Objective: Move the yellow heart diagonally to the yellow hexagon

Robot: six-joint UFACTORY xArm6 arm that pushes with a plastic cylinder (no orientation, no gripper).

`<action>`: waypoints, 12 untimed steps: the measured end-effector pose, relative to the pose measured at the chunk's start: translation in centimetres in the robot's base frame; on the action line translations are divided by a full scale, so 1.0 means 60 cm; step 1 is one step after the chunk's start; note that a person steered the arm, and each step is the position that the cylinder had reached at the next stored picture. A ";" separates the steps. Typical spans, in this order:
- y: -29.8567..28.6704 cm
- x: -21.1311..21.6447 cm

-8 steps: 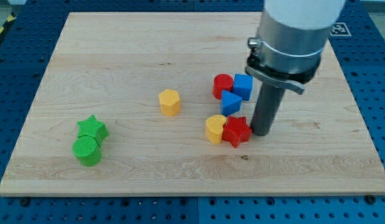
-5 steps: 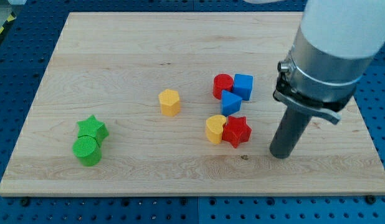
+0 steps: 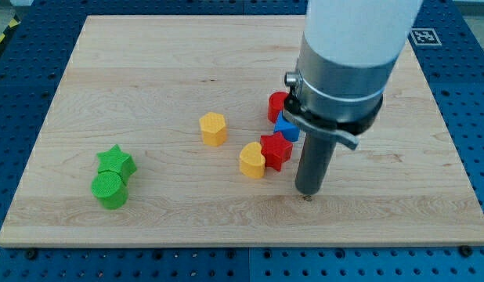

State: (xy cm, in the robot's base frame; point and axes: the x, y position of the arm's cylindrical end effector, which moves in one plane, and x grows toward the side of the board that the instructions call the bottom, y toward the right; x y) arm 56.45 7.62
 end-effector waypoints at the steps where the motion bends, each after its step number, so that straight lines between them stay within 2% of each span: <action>1: -0.020 0.007; 6: -0.068 -0.023; 7: -0.079 -0.051; 9: -0.154 -0.111; 11: -0.223 -0.114; 12: -0.226 -0.138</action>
State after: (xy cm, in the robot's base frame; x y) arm 48.16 -5.93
